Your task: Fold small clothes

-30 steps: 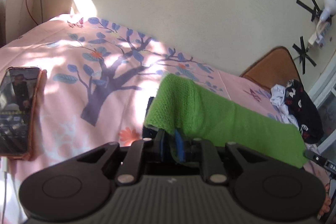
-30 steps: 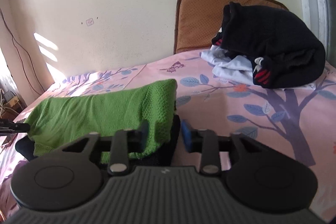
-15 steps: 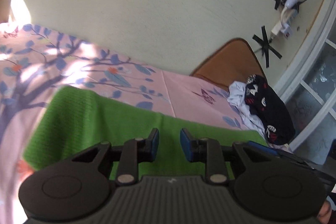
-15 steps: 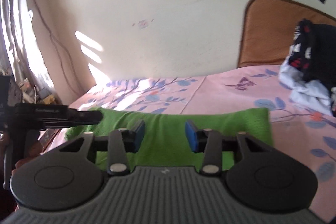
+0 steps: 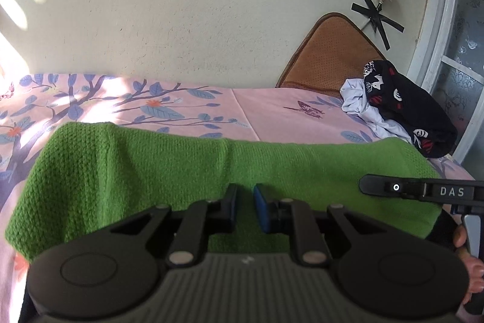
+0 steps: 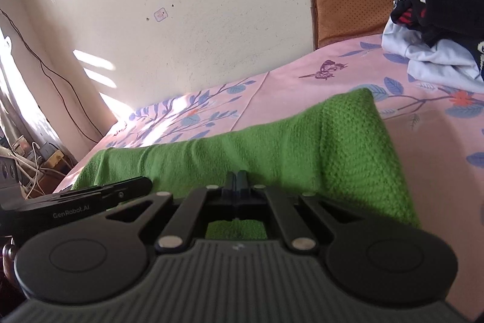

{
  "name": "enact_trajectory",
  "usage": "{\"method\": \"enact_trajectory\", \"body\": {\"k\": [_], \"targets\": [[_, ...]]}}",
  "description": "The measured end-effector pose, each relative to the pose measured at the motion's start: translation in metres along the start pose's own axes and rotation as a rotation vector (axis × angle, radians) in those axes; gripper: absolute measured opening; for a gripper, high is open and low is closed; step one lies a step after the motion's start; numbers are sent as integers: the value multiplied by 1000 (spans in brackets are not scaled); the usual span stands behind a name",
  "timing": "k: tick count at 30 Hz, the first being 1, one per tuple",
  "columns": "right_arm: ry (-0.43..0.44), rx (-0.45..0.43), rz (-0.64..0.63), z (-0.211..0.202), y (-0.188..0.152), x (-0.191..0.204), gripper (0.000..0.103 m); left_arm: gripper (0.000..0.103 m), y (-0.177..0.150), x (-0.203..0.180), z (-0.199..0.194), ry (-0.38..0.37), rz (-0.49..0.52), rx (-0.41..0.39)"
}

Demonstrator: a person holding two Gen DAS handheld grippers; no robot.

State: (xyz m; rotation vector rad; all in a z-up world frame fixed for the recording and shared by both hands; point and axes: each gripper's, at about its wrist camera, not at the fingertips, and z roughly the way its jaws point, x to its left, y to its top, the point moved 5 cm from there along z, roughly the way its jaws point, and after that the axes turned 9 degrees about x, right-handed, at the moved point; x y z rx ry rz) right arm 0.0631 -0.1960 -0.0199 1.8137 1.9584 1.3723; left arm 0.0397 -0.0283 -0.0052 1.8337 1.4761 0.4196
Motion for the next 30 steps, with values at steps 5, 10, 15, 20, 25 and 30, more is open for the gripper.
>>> {"method": "enact_trajectory", "body": {"k": [5,10,15,20,25,30], "targets": [[-23,-14,-31,1,-1,5,3,16,-1,-4,0,18,23,-10],[-18,-15,-36,2,-1,5,5,30,-3,-9,0,9,56,-12],[-12,-15,-32,2,-1,5,6,39,-4,-15,0,15,91,-14],[-8,-16,-27,2,-1,6,7,42,-5,-16,-1,10,94,-16],[6,-16,-29,1,-1,7,10,54,-7,-20,-1,5,118,-16],[20,-17,-45,1,-2,10,19,56,-8,-23,-1,13,132,-19]]}}
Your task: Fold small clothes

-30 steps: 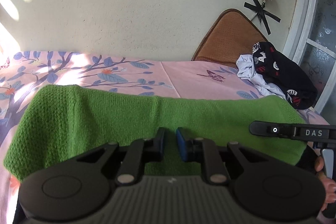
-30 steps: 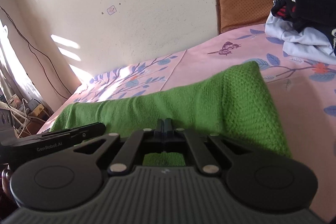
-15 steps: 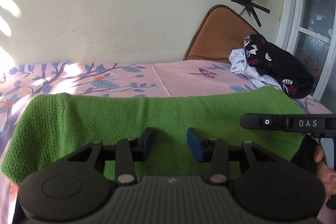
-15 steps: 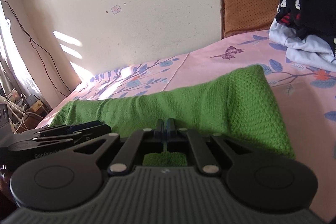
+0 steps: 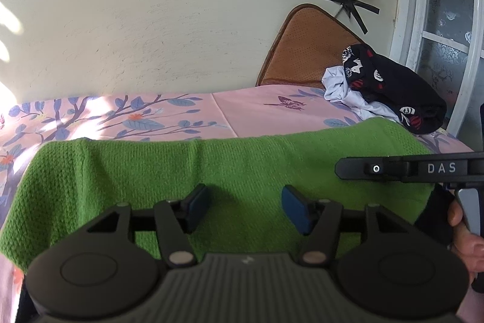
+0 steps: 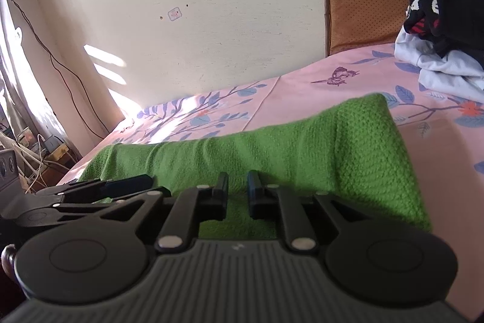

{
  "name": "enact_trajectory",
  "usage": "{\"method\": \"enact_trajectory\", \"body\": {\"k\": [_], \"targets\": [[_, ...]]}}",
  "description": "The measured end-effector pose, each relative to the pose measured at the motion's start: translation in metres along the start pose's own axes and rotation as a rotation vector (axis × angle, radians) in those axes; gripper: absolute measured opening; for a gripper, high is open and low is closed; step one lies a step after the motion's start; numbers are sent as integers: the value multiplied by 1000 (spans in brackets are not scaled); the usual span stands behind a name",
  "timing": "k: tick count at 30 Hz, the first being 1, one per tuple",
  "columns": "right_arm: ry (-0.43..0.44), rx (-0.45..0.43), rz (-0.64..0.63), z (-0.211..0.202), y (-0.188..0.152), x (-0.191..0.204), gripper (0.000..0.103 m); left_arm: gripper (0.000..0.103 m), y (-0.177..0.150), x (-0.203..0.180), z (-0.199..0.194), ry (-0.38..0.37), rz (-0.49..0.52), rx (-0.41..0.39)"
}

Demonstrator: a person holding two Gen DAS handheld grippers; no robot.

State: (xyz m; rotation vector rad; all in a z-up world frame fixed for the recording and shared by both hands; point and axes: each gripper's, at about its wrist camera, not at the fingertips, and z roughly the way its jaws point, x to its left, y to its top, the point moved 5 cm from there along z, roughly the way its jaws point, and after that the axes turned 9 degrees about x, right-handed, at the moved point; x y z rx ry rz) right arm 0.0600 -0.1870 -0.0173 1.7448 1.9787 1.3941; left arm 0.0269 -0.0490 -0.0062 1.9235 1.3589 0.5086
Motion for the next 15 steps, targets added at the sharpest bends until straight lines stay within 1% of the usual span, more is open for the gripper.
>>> {"method": "enact_trajectory", "body": {"k": [5,10,11,13,15], "targets": [[8,0,-8,0,0,1,23,58,0,-1,-1,24,12,-7],[9,0,-7,0,0,1,24,65,-1,0,-3,63,6,-17],[9,0,-7,0,0,1,24,68,-1,1,-4,73,-2,-22],[9,0,-7,0,0,1,24,95,-2,6,-8,105,-37,-44],[10,0,-6,0,0,1,24,99,-2,12,-15,123,-79,-79]]}}
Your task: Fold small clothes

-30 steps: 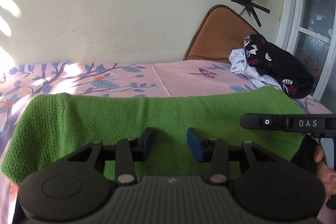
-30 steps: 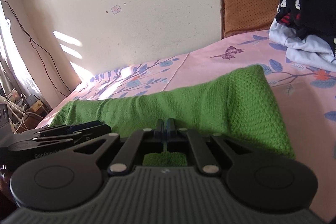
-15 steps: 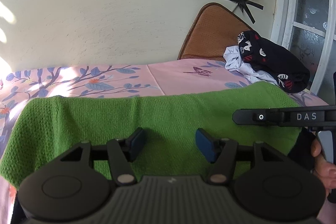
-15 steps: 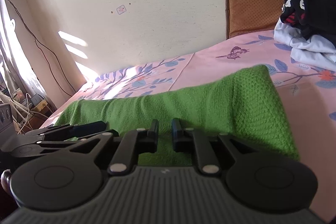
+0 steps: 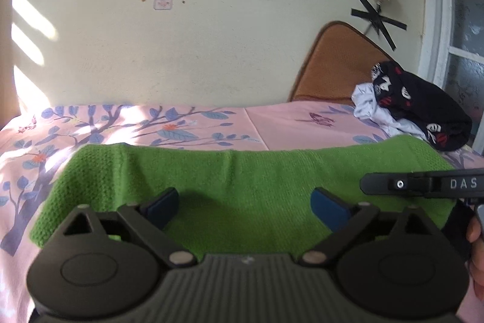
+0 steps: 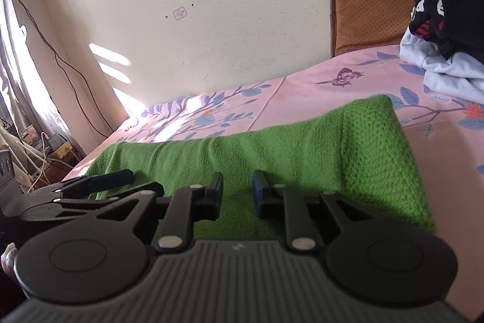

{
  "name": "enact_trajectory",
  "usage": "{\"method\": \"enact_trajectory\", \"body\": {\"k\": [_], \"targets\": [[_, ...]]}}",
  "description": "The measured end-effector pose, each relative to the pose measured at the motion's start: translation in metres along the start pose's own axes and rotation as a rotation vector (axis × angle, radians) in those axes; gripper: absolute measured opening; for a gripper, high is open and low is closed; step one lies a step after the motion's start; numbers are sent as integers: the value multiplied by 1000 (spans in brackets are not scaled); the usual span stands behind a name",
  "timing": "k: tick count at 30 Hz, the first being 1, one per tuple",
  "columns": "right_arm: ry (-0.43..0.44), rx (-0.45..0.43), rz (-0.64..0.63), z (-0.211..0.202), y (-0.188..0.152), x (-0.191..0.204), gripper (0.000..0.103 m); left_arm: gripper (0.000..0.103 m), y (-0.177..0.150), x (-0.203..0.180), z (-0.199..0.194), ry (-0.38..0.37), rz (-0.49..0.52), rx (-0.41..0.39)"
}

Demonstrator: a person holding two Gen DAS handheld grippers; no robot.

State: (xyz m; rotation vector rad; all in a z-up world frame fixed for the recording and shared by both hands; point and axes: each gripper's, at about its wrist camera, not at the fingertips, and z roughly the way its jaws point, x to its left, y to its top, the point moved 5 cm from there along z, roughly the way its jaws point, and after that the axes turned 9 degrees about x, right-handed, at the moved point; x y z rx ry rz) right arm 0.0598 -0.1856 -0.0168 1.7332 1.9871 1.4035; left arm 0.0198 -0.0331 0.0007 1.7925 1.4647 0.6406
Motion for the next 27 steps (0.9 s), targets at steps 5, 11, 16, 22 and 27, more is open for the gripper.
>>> {"method": "enact_trajectory", "body": {"k": [5,11,16,22,27], "targets": [[1,-1,-2,0,0,1,26,103,1,10,-4,27,-54,-24],[0,-2,0,0,-1,2,27,103,0,1,-9,89,-5,-44],[-1,-3,1,0,-1,2,27,103,-2,-3,-22,182,12,-117],[8,0,-7,-1,-1,4,29,103,-8,-20,-51,313,75,-299],[15,0,-12,-1,-1,4,32,103,-9,-21,-53,315,73,-289]]}}
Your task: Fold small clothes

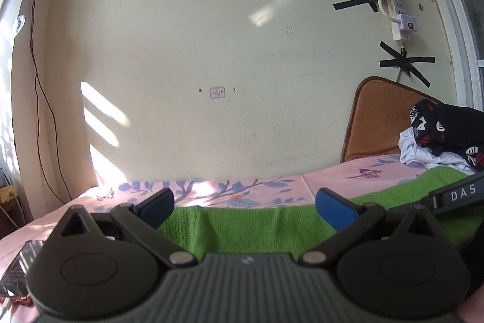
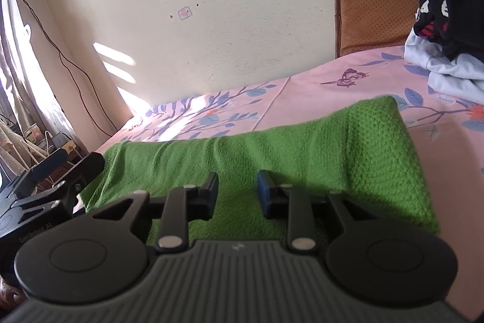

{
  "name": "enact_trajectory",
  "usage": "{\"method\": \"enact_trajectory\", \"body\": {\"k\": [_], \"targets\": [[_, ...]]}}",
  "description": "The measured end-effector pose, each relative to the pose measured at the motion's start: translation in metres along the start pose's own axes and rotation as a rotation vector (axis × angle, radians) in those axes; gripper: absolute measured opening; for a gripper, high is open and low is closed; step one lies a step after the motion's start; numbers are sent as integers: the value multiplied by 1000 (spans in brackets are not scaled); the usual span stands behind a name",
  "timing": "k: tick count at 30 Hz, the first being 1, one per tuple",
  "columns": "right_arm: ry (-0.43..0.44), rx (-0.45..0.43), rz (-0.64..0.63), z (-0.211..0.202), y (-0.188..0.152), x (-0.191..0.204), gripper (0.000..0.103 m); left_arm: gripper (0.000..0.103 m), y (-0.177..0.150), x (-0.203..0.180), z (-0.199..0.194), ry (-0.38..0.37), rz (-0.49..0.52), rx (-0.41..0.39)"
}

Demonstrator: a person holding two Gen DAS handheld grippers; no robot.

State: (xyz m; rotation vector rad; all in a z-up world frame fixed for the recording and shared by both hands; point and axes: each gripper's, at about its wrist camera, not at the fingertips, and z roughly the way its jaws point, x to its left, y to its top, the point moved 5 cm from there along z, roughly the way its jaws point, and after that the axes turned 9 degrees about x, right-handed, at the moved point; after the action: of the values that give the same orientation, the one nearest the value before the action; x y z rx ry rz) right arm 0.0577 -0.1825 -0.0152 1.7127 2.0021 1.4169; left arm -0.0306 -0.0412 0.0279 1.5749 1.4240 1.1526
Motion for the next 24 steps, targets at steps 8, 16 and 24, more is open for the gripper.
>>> {"method": "enact_trajectory", "body": {"k": [8,16,24], "targets": [[8,1,-6,1,1,-1,35,103,-5,8,7,11,-49,76],[13,1,-13,1,0,-1,39,103,-7,11,13,-15,-61,119],[8,2,-18,2,0,1,40,103,-11,18,24,-65,-103,187]]}}
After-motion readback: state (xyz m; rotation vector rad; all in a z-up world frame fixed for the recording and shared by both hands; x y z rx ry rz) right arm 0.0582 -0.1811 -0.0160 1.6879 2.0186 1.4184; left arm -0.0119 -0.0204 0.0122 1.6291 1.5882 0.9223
